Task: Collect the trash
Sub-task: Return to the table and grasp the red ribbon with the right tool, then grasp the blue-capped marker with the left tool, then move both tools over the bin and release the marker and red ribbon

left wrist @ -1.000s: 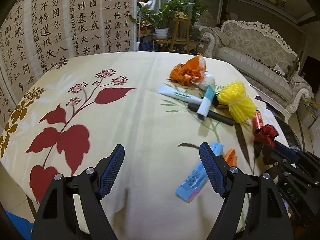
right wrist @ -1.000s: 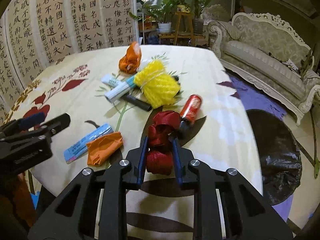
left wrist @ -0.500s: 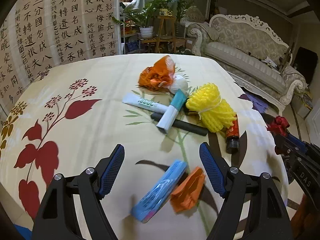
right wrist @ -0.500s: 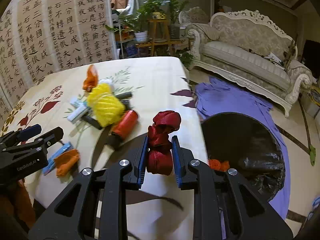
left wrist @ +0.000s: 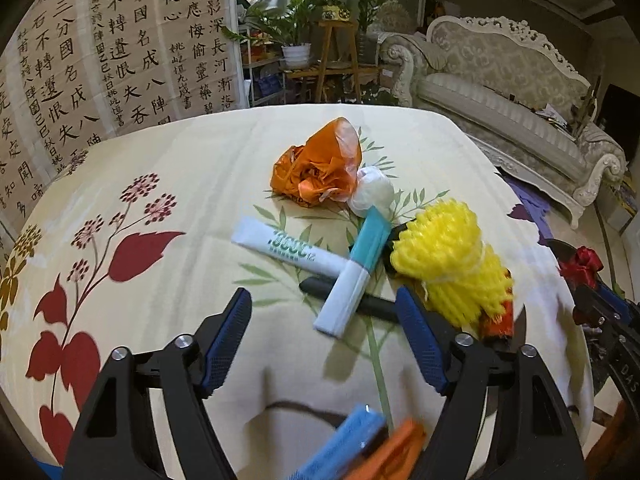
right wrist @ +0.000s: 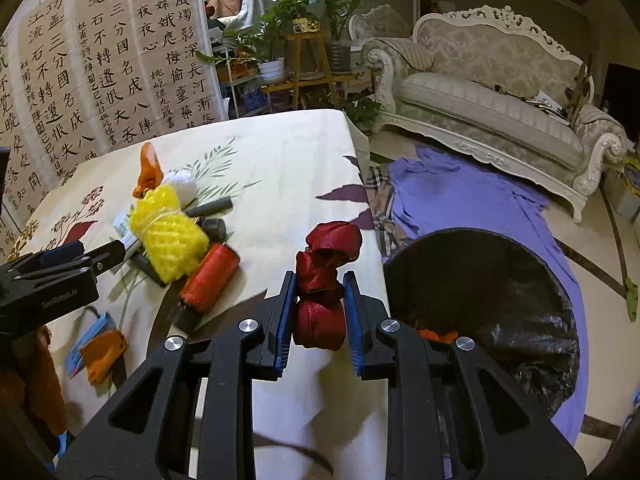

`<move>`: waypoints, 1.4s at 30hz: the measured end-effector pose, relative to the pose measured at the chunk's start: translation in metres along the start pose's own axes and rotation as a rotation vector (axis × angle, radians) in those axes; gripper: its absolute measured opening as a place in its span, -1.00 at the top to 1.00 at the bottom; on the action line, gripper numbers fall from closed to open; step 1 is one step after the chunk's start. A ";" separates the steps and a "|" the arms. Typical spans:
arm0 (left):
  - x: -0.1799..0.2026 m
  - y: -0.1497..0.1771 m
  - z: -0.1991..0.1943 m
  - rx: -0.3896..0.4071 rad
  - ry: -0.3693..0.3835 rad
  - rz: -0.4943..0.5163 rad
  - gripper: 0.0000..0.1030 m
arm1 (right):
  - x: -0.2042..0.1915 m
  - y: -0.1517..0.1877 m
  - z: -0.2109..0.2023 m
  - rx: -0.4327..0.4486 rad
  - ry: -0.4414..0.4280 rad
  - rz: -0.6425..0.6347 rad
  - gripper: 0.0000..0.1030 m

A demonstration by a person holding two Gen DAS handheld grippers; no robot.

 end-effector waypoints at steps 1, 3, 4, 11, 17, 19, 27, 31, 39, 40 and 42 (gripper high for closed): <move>0.001 -0.001 0.003 -0.007 0.002 0.003 -0.30 | 0.000 -0.001 0.002 -0.001 -0.001 0.001 0.56; 0.003 -0.002 0.011 -0.026 0.007 0.015 -0.20 | 0.001 -0.005 0.007 -0.004 -0.002 0.001 0.56; 0.003 -0.002 0.013 -0.032 0.008 0.019 -0.13 | 0.001 -0.006 0.008 -0.006 -0.002 0.001 0.56; 0.006 0.004 0.018 -0.064 0.062 0.013 0.54 | 0.001 -0.008 0.016 -0.019 -0.010 0.005 0.55; 0.004 0.007 0.009 -0.043 0.071 0.009 0.81 | -0.002 -0.007 0.014 -0.020 -0.011 0.003 0.55; 0.004 0.007 0.003 -0.030 0.077 0.004 0.83 | -0.002 -0.006 0.013 -0.019 -0.010 0.003 0.56; 0.008 0.004 -0.027 0.028 0.101 0.000 0.86 | 0.003 -0.002 -0.008 0.007 0.003 0.013 0.56; 0.021 0.004 -0.042 0.054 0.123 0.008 0.86 | 0.017 0.000 -0.022 0.026 0.026 0.030 0.56; 0.076 0.005 -0.069 0.108 0.212 0.072 0.86 | 0.064 0.009 -0.046 0.049 0.107 0.079 0.56; 0.088 0.006 -0.070 0.110 0.229 0.089 0.86 | 0.071 0.010 -0.048 0.050 0.119 0.086 0.56; 0.105 0.008 -0.071 0.112 0.256 0.110 0.86 | 0.085 0.014 -0.052 0.051 0.145 0.098 0.56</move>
Point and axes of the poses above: each gripper's, at about its wrist camera, not at the fingertips, and z roughly the way its jaws point, x to its right, y to its underside, the point moved 8 cm from there along z, roughly the way its jaws point
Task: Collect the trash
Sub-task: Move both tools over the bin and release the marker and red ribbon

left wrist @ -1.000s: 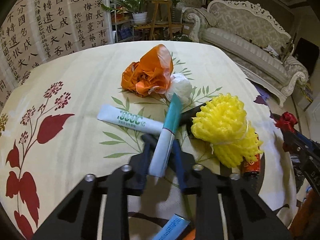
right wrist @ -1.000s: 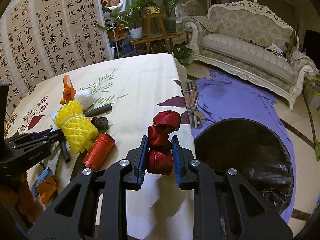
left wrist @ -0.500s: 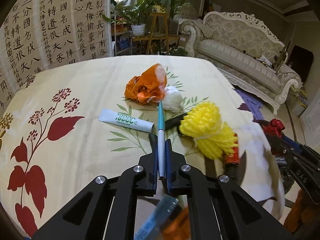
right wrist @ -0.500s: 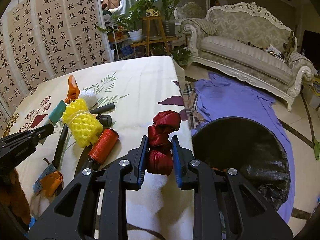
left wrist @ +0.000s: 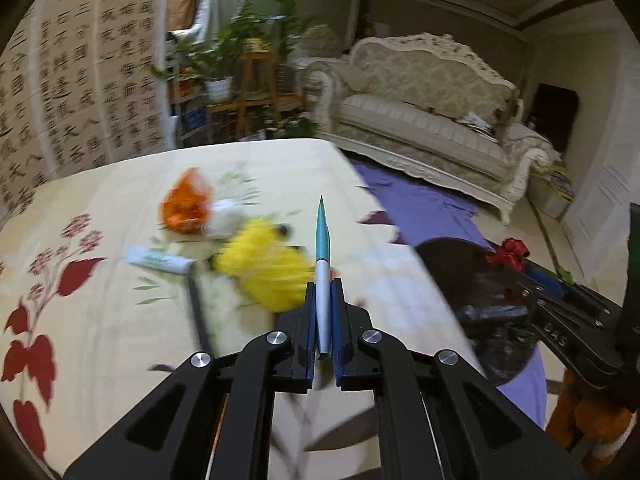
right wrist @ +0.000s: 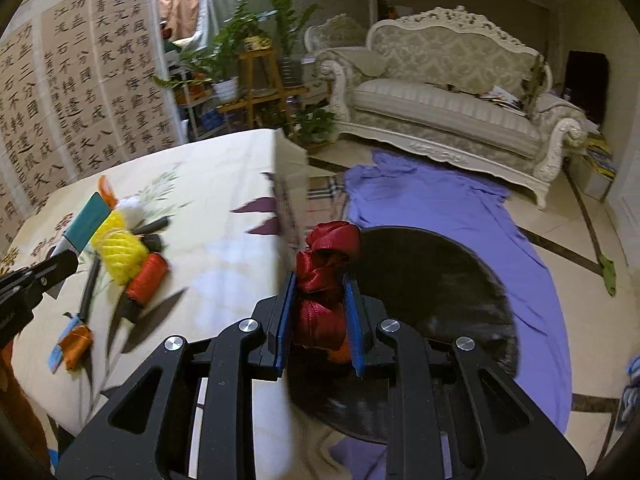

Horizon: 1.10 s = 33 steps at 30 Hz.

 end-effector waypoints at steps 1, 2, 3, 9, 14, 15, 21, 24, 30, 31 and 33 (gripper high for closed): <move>0.012 0.000 0.004 0.003 0.017 0.016 0.86 | 0.005 0.000 0.000 -0.001 0.009 0.005 0.56; 0.021 0.000 0.008 0.003 0.030 0.028 0.86 | 0.013 0.002 0.000 -0.001 0.021 0.013 0.56; 0.029 0.002 0.010 0.003 0.040 0.035 0.86 | 0.018 0.002 0.000 -0.002 0.029 0.017 0.56; 0.071 0.006 0.033 0.005 0.086 0.087 0.86 | 0.044 0.005 0.005 -0.005 0.070 0.041 0.56; 0.096 0.008 0.053 -0.025 0.112 0.117 0.86 | 0.061 0.008 0.013 -0.016 0.091 0.057 0.55; 0.100 0.008 0.057 -0.027 0.113 0.125 0.86 | 0.064 0.008 0.014 -0.016 0.093 0.060 0.55; 0.120 0.008 0.072 -0.044 0.131 0.157 0.86 | 0.076 0.008 0.021 -0.018 0.108 0.074 0.55; 0.125 0.009 0.080 -0.058 0.136 0.168 0.86 | 0.082 0.007 0.026 -0.023 0.115 0.084 0.54; 0.122 0.008 0.083 -0.059 0.131 0.152 0.26 | 0.093 0.008 0.025 -0.020 0.136 0.114 0.33; 0.122 0.008 0.083 -0.056 0.131 0.150 0.22 | 0.094 0.008 0.024 -0.018 0.137 0.116 0.32; 0.120 0.007 0.081 -0.052 0.128 0.154 0.17 | 0.096 0.008 0.023 -0.017 0.143 0.117 0.32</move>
Point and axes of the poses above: each gripper's, at about its wrist camera, not at the fingertips, and z roughly the way its jaws point, x to its right, y to its underside, the point moved 8 cm from there along z, roughly the way its jaws point
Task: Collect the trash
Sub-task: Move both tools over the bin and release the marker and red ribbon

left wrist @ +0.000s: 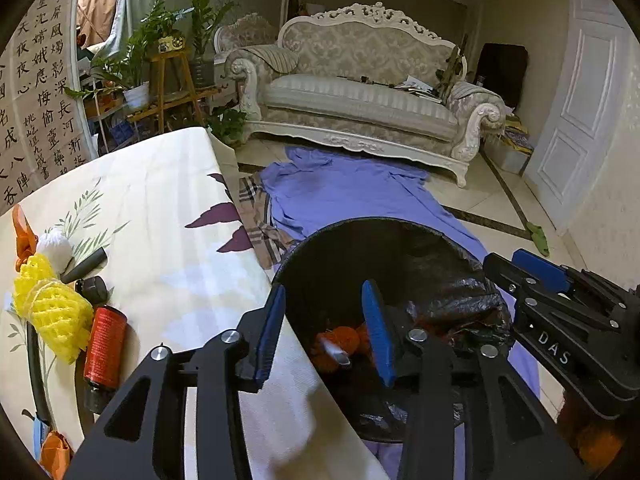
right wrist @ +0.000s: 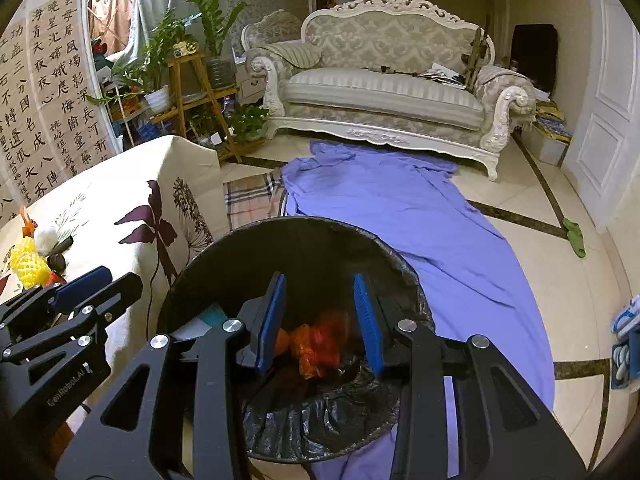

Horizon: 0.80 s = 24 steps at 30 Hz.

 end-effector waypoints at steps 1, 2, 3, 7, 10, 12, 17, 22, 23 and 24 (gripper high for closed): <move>0.000 0.000 0.000 0.000 -0.002 0.001 0.13 | 0.001 0.000 -0.001 0.001 0.003 0.003 0.32; 0.000 -0.001 -0.002 0.001 -0.001 -0.002 0.11 | 0.002 -0.001 -0.002 0.002 0.004 0.005 0.32; 0.000 -0.002 -0.002 0.002 0.000 -0.005 0.07 | 0.002 -0.001 -0.003 0.004 0.003 0.008 0.32; -0.004 -0.004 -0.011 0.016 -0.005 -0.021 -0.09 | 0.000 -0.002 -0.009 0.010 -0.001 0.011 0.19; -0.009 -0.004 -0.020 0.021 -0.017 -0.027 -0.18 | -0.006 -0.002 -0.015 0.015 -0.006 0.002 0.16; -0.015 -0.001 -0.028 0.020 -0.023 -0.036 -0.20 | -0.013 0.001 -0.020 0.015 -0.019 -0.002 0.14; -0.039 0.011 -0.052 0.021 -0.061 -0.054 -0.22 | -0.042 0.009 -0.032 0.009 -0.067 -0.026 0.11; -0.073 0.027 -0.079 0.025 -0.119 -0.094 -0.23 | -0.080 0.016 -0.043 0.005 -0.127 -0.068 0.09; -0.080 0.029 -0.085 0.027 -0.130 -0.103 -0.24 | -0.088 0.018 -0.045 0.004 -0.139 -0.078 0.09; -0.089 0.033 -0.091 0.029 -0.146 -0.116 -0.25 | -0.097 0.021 -0.048 0.003 -0.154 -0.090 0.09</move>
Point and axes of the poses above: each gripper's, at about its wrist camera, not at the fingertips, and z roughly the way its jaws point, x to its right, y to its underside, the point moved 8 cm from there along z, roughly the way its jaws point
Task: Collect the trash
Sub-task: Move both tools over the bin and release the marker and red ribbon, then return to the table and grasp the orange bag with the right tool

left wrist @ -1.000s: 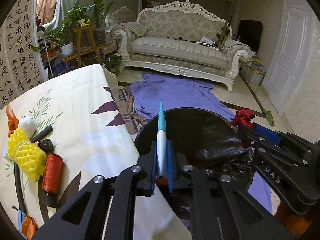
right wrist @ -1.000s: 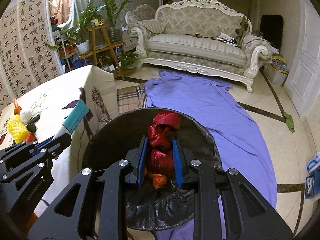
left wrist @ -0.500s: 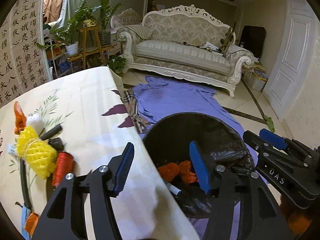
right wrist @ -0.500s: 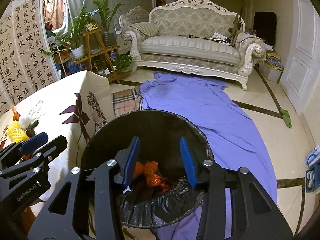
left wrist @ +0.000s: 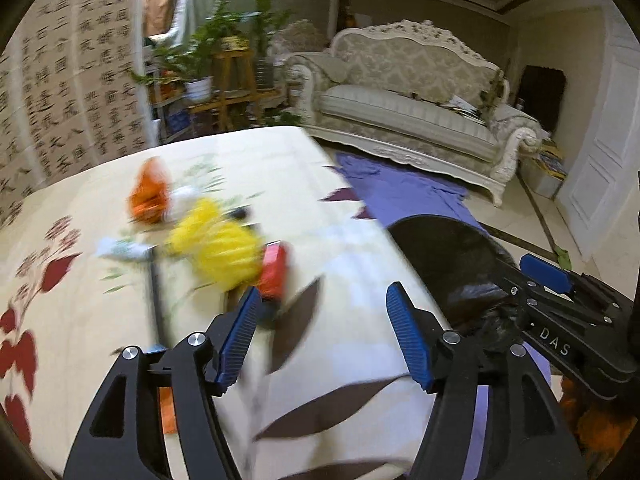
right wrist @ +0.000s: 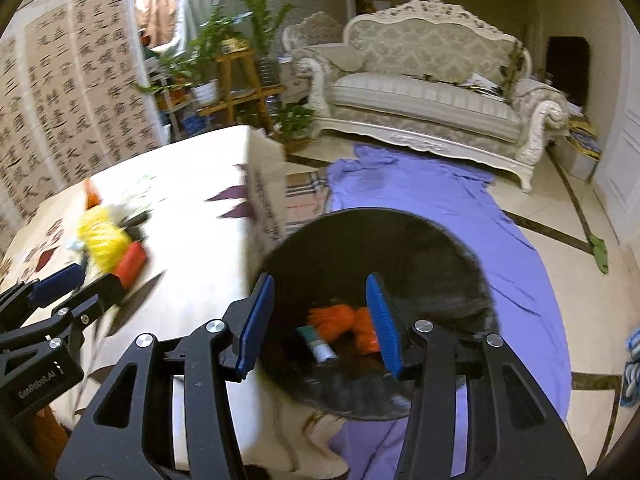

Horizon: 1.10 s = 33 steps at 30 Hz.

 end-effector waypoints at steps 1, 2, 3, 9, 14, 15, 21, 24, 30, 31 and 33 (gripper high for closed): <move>-0.011 0.003 -0.006 0.001 -0.019 -0.015 -0.26 | -0.009 0.001 -0.001 -0.002 -0.014 -0.011 0.09; -0.021 0.006 -0.010 0.004 -0.033 -0.027 -0.27 | -0.022 0.004 -0.003 -0.005 -0.034 -0.026 0.09; -0.032 0.009 -0.016 0.008 -0.049 -0.044 -0.28 | -0.032 0.005 -0.004 -0.007 -0.050 -0.039 0.09; -0.095 0.030 -0.045 0.017 -0.152 -0.120 -0.32 | -0.094 0.017 -0.013 -0.021 -0.132 -0.121 0.09; -0.146 0.048 -0.066 0.029 -0.231 -0.180 -0.32 | -0.136 0.028 -0.019 -0.036 -0.182 -0.182 0.07; -0.153 0.051 -0.069 0.031 -0.242 -0.189 -0.32 | -0.145 0.031 -0.020 -0.042 -0.193 -0.192 0.07; -0.193 0.070 -0.079 0.024 -0.286 -0.243 -0.32 | -0.183 0.043 -0.017 -0.075 -0.230 -0.231 0.06; -0.206 0.076 -0.080 0.020 -0.292 -0.260 -0.32 | -0.201 0.048 -0.015 -0.090 -0.242 -0.248 0.06; -0.221 0.083 -0.079 0.018 -0.288 -0.271 -0.32 | -0.225 0.054 -0.007 -0.114 -0.257 -0.262 -0.03; -0.222 0.084 -0.078 0.017 -0.284 -0.273 -0.32 | -0.227 0.054 -0.005 -0.115 -0.256 -0.261 -0.04; -0.223 0.086 -0.076 0.013 -0.273 -0.273 -0.32 | -0.231 0.056 0.000 -0.121 -0.246 -0.265 -0.04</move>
Point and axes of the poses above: each gripper's, at about its wrist camera, not at the fingertips, and z roughly the way its jaws point, x to its right, y to its underside, the point moved 8 cm from there along z, roughly the way its jaws point
